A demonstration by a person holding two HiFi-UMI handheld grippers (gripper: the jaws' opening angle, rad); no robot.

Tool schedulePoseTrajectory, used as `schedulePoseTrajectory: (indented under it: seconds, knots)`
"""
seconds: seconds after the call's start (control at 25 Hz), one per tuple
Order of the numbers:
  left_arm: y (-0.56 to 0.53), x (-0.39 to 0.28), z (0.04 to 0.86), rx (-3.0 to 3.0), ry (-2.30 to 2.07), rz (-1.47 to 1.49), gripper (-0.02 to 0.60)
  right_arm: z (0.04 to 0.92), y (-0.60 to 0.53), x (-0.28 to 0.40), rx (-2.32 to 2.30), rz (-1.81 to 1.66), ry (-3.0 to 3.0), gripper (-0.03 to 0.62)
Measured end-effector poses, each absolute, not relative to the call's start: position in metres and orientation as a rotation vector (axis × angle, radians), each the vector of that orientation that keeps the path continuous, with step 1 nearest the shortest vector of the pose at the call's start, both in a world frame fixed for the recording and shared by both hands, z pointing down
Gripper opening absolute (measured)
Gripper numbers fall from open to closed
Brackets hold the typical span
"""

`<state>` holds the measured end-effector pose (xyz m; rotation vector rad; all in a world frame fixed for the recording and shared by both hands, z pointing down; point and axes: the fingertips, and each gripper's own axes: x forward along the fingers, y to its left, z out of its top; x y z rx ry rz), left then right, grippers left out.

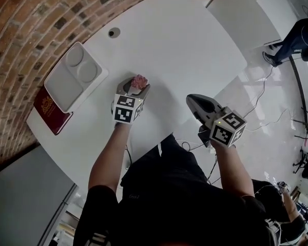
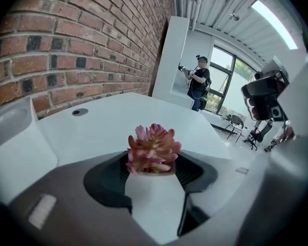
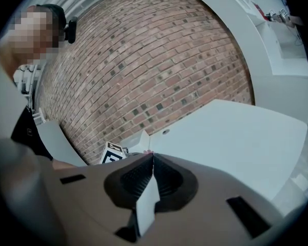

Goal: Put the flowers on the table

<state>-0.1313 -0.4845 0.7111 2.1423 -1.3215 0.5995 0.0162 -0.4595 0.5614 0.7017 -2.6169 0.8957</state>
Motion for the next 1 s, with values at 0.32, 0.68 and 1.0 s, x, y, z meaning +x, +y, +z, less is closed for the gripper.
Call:
schedulePoseTrajectory:
  seconds: [0.32,0.68,1.0]
  knots:
    - [-0.481,-0.124,0.728,2.153,-1.315,0.677,0.272,0.555,-0.459,0.024,0.728,0.890,-2.649,0.012]
    - [-0.464,-0.125,0.702,2.122,-1.297,0.689,0.302,0.519,-0.452,0.039,0.759,0.846,-2.684,0.012]
    - [-0.454,-0.143,0.643,2.143,-1.401,0.632,0.302,0.476,-0.453,0.038,0.738,0.773,-2.757,0.012]
